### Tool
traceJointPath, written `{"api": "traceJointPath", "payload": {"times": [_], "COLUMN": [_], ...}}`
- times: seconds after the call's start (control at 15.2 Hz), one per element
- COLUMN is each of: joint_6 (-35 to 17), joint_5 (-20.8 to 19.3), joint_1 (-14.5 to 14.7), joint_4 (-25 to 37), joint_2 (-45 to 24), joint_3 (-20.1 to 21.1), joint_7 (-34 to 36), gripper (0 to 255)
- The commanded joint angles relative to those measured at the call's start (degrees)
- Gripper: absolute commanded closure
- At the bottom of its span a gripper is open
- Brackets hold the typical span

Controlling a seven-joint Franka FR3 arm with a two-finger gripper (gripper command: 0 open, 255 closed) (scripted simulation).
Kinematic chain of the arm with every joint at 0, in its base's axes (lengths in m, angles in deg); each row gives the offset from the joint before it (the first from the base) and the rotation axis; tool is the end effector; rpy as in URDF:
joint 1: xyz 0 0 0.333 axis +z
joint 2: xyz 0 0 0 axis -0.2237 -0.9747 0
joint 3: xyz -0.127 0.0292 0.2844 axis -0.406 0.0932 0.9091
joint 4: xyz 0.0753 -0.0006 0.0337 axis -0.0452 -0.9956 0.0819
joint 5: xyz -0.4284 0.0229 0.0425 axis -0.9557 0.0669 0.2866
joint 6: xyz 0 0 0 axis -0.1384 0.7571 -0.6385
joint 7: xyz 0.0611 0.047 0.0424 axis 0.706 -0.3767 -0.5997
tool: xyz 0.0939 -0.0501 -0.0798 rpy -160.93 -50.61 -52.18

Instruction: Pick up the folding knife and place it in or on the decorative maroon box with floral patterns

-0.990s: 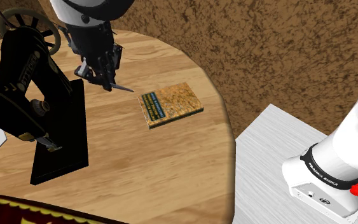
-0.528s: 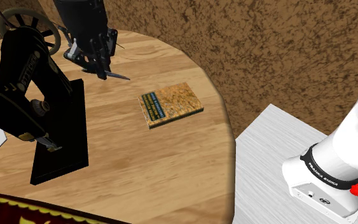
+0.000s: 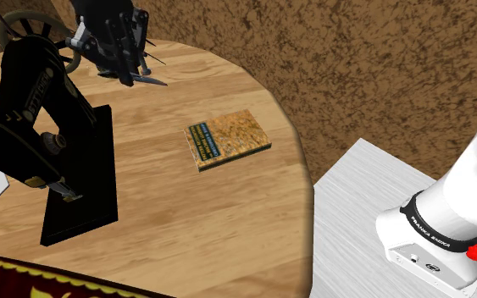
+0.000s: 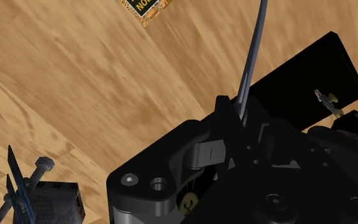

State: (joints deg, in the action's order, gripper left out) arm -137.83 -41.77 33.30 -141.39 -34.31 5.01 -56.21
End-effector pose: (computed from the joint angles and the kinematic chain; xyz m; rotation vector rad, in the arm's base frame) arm 0.5455 0.3833 0.5024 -3.0391 -0.6980 -0.1943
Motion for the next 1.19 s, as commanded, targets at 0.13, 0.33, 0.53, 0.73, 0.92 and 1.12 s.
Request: {"api": "traceJointPath", "payload": {"times": [0.13, 0.33, 0.53, 0.73, 0.92, 1.12], "joint_6": [1.45, 1.37, 1.5, 1.84, 2.4, 3.18], "joint_5": [-0.08, -0.46, -0.98, -1.66, -2.54, -3.67], "joint_1": [0.77, 2.9, 5.11, 7.41, 9.81, 12.38], "joint_4": [0.95, -0.28, -0.84, -0.73, 0.04, 1.5], "joint_2": [0.41, 1.39, 1.84, 1.77, 1.16, -0.02], "joint_3": [0.53, 2.02, 3.58, 5.16, 6.76, 8.31], "joint_7": [1.21, 4.98, 8.87, 12.86, 16.96, 21.13], "gripper": [255, 255, 255, 255, 255, 255]}}
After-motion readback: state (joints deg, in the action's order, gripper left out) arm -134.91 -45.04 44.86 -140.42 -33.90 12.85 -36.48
